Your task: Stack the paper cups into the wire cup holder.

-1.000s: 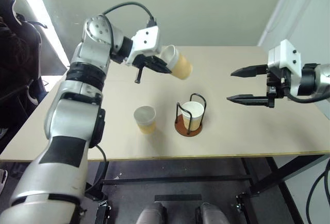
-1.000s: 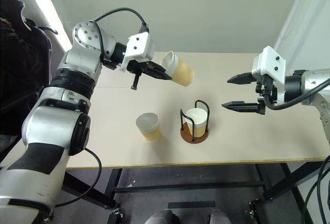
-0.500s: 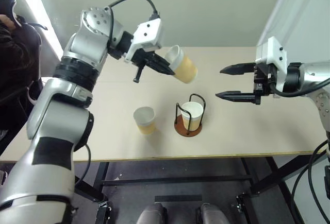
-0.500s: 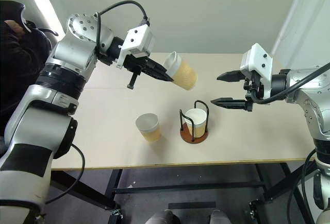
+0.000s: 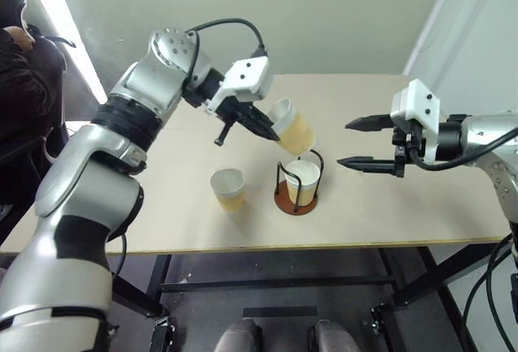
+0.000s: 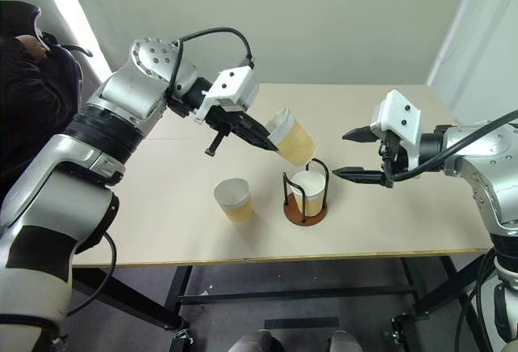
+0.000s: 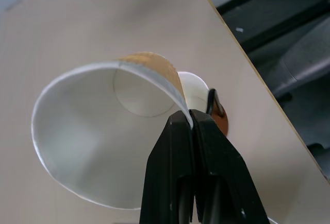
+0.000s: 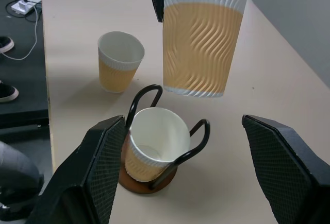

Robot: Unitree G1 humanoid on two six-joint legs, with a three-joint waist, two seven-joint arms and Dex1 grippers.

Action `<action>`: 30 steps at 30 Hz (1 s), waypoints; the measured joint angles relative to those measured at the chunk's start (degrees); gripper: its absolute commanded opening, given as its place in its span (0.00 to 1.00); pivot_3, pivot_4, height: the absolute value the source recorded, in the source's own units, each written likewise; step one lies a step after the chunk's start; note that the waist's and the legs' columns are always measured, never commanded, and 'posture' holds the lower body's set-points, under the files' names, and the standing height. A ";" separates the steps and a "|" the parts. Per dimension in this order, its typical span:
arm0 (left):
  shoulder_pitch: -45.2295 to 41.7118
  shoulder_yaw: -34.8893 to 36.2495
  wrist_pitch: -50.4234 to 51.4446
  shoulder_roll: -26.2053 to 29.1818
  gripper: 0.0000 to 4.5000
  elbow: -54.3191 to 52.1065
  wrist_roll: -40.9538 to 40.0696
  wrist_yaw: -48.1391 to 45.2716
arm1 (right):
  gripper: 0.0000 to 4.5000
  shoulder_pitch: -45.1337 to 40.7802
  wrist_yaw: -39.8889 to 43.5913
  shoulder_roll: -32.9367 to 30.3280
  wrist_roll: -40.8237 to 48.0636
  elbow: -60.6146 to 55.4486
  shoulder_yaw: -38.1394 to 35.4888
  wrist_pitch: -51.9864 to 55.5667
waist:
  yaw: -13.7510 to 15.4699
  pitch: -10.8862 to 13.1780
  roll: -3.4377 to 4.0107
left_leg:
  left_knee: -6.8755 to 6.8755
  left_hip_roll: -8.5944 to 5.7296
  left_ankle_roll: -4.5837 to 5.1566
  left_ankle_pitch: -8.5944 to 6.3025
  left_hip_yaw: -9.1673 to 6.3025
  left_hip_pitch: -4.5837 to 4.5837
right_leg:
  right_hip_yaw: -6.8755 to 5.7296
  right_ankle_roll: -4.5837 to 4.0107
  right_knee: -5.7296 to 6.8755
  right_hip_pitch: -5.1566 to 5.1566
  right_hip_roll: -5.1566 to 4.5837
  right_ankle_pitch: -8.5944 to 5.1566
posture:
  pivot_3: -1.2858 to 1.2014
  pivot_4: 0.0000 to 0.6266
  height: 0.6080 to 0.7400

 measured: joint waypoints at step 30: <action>-3.19 -8.29 -9.97 -5.95 0.01 8.10 0.25 -0.01 | 0.81 6.00 -9.38 0.48 4.96 -9.00 -3.20 4.47 | 1.27 2.46 -0.02 | -0.34 -0.01 -0.65 -0.25 -0.38 -0.40 | 0.20 1.13 -1.37 0.22 -0.31 0.12 | 0.52 0.24 1.00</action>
